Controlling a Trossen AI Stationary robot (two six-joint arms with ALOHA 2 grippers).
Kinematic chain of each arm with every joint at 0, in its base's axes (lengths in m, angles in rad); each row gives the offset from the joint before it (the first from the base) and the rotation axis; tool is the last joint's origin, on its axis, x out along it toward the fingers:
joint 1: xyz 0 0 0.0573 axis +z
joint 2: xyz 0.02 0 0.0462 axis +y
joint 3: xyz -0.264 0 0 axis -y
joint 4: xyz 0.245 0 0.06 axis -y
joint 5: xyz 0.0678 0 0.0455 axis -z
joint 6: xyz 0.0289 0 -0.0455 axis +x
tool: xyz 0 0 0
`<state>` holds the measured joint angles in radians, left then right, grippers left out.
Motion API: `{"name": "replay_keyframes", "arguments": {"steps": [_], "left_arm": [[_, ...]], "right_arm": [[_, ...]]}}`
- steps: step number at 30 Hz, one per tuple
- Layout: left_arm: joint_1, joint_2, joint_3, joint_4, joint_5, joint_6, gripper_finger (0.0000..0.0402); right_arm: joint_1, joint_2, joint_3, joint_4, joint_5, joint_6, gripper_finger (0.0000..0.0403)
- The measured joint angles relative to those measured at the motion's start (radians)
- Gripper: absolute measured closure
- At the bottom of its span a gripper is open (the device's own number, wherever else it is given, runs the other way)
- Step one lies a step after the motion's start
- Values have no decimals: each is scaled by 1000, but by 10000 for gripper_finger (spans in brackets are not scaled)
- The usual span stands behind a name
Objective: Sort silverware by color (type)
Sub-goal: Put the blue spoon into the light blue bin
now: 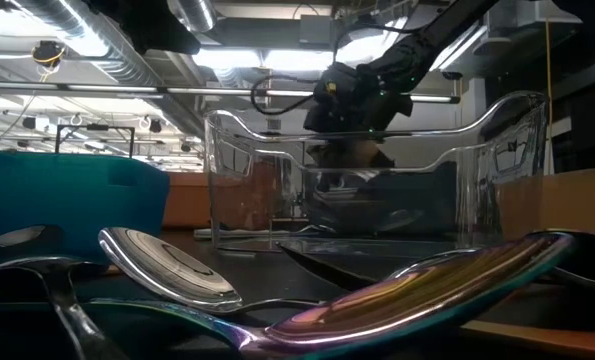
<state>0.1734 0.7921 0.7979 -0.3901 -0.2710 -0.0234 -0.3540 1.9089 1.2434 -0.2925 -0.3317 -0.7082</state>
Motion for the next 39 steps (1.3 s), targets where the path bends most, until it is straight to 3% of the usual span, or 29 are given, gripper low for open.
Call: {"name": "replay_keyframes", "arguments": {"steps": [10, 22, 39], "left_arm": [[0, 0, 0, 0, 0, 0, 319], [0, 0, 0, 0, 0, -1, 319], [0, 0, 0, 0, 0, -3, 319]], "right_arm": [[35, 48, 0, 176, -30, 7, 285], [34, 144, -1, 167, -56, 8, 285], [33, 155, 0, 161, -27, 8, 285]]}}
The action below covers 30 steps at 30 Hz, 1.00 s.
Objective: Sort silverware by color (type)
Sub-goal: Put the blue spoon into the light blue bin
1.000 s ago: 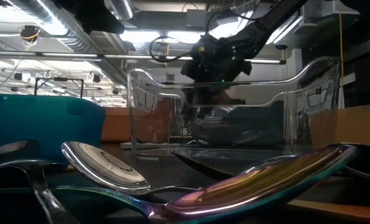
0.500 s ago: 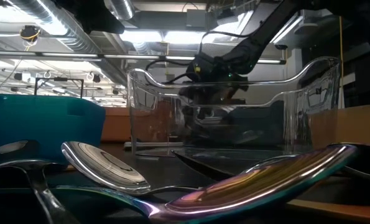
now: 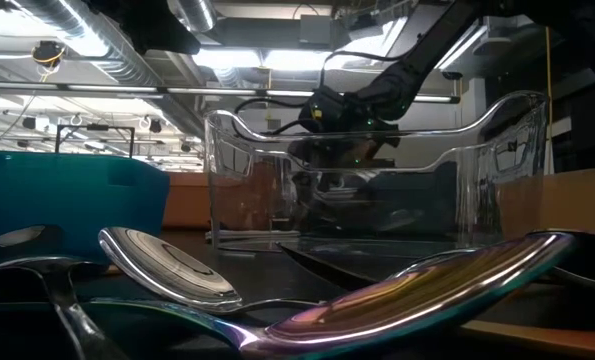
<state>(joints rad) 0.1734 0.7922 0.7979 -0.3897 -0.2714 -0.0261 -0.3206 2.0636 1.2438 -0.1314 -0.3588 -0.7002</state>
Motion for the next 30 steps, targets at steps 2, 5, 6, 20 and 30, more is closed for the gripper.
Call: {"name": "replay_keyframes", "arguments": {"steps": [2, 5, 6, 20, 30], "left_arm": [[0, 0, 0, 0, 0, 0, 319], [0, 0, 0, 0, 0, 0, 319], [0, 0, 0, 0, 0, 0, 319], [0, 0, 0, 0, 0, -1, 319], [0, 0, 0, 0, 0, -1, 319]], "right_arm": [[0, 0, 0, 0, 10, 0, 286], [0, 0, 0, -1, 9, 4, 297], [0, 0, 0, -2, 10, 16, 303], [2, 0, 0, -3, 55, 143, 363], [1, 0, 0, 3, 55, 144, 368]]}}
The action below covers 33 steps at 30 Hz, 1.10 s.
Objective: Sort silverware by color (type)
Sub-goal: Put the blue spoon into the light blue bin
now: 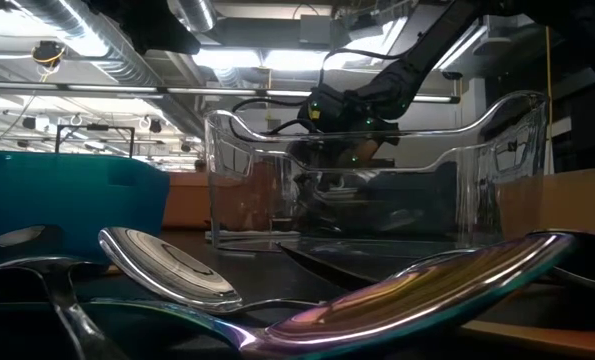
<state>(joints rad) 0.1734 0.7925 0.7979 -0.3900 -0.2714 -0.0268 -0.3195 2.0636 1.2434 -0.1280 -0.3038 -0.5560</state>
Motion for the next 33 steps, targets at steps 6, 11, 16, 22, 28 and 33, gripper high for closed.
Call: {"name": "replay_keyframes", "arguments": {"steps": [6, 11, 16, 22, 28, 33], "left_arm": [[0, 0, 0, 0, 0, 0, 319], [0, 0, 0, 0, 0, 0, 319], [0, 0, 0, 0, 0, 0, 319], [0, 0, 0, 0, 0, 0, 319], [0, 0, 0, 0, 0, 1, 319], [0, 0, 0, 0, 0, 1, 319]], "right_arm": [[0, 0, 0, 1, 0, 1, 368], [-1, 0, -1, 5, -15, 2, 351], [-2, 2, -2, 33, -13, 2, 310], [-2, 3, -2, 59, -12, 2, 286], [-2, 3, -2, 76, -53, 2, 287], [-1, 3, 11, 78, -68, 2, 287]]}}
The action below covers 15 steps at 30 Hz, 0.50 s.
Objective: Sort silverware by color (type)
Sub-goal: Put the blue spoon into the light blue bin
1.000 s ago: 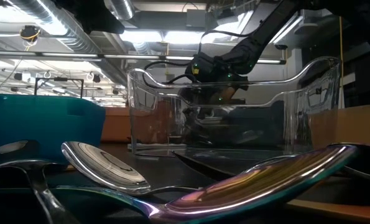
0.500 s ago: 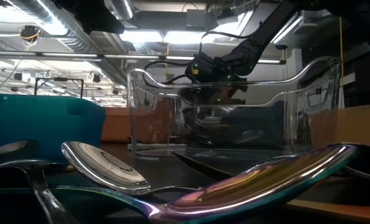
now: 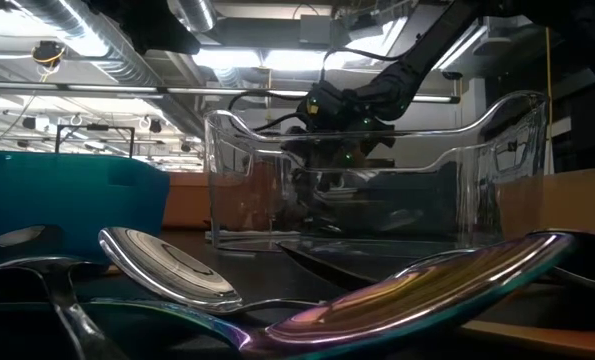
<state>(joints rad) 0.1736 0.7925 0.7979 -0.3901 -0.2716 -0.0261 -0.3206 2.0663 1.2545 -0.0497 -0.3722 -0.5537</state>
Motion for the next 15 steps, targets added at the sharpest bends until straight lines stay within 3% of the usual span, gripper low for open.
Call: {"name": "replay_keyframes", "arguments": {"steps": [6, 15], "left_arm": [[0, 0, 0, 0, 0, 1, 319], [0, 0, 0, 0, 0, 1, 319]], "right_arm": [[19, 0, 10, 16, -19, 0, 287], [46, 0, 10, 75, 66, -1, 288]]}}
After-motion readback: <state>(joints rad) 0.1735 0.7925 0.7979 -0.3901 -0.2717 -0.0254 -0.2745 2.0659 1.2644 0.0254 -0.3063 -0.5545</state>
